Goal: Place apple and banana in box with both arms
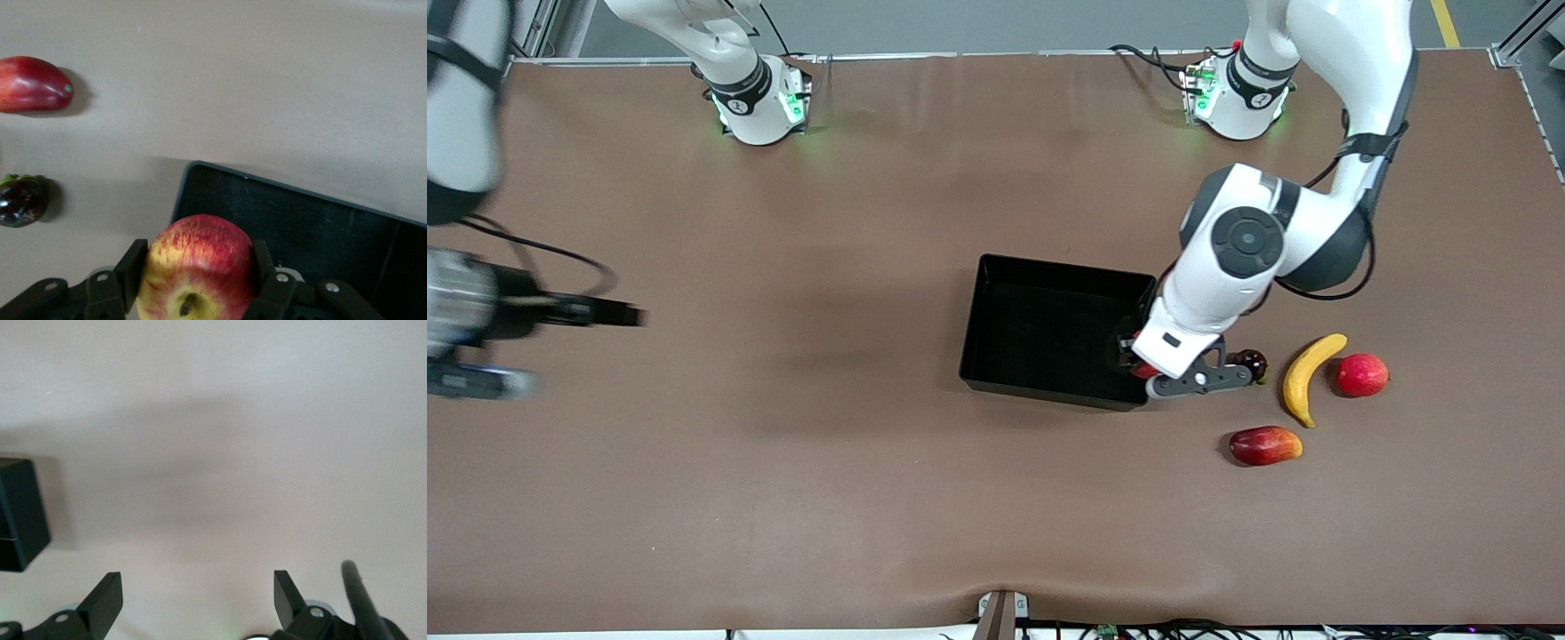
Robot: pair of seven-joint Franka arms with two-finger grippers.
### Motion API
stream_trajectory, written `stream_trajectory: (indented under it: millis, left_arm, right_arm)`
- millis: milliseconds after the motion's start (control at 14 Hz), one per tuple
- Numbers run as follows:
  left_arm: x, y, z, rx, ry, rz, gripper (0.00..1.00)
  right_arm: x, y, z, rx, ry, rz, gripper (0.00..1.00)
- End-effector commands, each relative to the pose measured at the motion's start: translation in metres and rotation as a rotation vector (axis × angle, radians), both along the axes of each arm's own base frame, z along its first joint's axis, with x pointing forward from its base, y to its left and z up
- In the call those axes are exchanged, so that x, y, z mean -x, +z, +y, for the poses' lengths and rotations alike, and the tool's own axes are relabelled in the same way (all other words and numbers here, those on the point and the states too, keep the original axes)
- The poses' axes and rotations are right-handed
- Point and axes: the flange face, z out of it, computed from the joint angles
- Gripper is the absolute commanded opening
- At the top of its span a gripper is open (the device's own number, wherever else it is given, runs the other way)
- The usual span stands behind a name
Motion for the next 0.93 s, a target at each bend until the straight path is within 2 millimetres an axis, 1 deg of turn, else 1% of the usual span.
stream_trajectory:
  millis: [0,71,214,286,357,429,500,571,643,714,857]
  left_arm:
    - [0.007,-0.004,-0.023,0.001,0.030,-0.028,0.00]
    - [0.010,-0.009,-0.033,0.007,0.034,-0.032,0.00]
    - [0.018,-0.019,-0.051,0.015,0.043,-0.033,0.00]
    - [0.019,-0.023,-0.055,0.018,0.044,-0.035,0.00]
    - [0.022,-0.025,-0.062,0.022,0.044,-0.038,0.00]
    - [0.023,-0.029,-0.064,0.022,0.046,-0.036,0.00]
    - [0.023,-0.030,-0.064,0.019,0.045,-0.034,0.00]
    - [0.022,-0.031,-0.064,0.020,0.045,-0.036,0.00]
    - [0.023,-0.037,-0.066,0.016,0.042,-0.029,0.00]
    - [0.025,-0.037,-0.069,0.018,0.037,-0.031,0.00]
    - [0.024,-0.035,-0.066,0.008,0.031,-0.041,0.00]
  right_arm:
    - [0.033,0.042,-0.013,0.078,0.027,-0.046,1.00]
    - [0.045,0.050,-0.018,0.084,0.021,-0.049,1.00]
    - [0.072,0.051,-0.035,0.073,-0.006,-0.047,1.00]
    - [0.087,0.052,-0.034,0.066,-0.006,-0.084,1.00]
    - [0.101,0.051,-0.030,0.060,0.005,-0.132,1.00]
    - [0.109,0.047,-0.023,0.058,0.021,-0.154,1.00]
    - [0.107,0.040,-0.019,0.071,0.031,-0.149,1.00]
    - [0.104,0.041,-0.016,0.077,0.040,-0.165,1.00]
    - [0.101,0.052,-0.015,0.086,0.041,-0.195,1.00]
    - [0.096,0.065,-0.014,0.099,0.041,-0.223,1.00]
    - [0.091,0.068,-0.025,0.126,0.034,-0.233,1.00]
